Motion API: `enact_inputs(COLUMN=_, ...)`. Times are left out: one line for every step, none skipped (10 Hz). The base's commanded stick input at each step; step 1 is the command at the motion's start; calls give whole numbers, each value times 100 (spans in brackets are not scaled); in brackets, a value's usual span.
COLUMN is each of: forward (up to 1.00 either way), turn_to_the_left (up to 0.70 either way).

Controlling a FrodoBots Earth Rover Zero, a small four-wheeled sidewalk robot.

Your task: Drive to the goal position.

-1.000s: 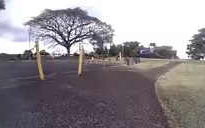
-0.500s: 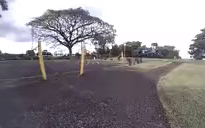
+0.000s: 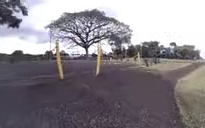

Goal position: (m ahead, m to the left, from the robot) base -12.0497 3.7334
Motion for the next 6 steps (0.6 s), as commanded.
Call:
enact_inputs(forward=0, turn_to_the_left=70)
enact_inputs(forward=0, turn_to_the_left=70)
enact_inputs(forward=0, turn_to_the_left=70)
enact_inputs(forward=0, turn_to_the_left=70)
enact_inputs(forward=0, turn_to_the_left=70)
enact_inputs(forward=0, turn_to_the_left=70)
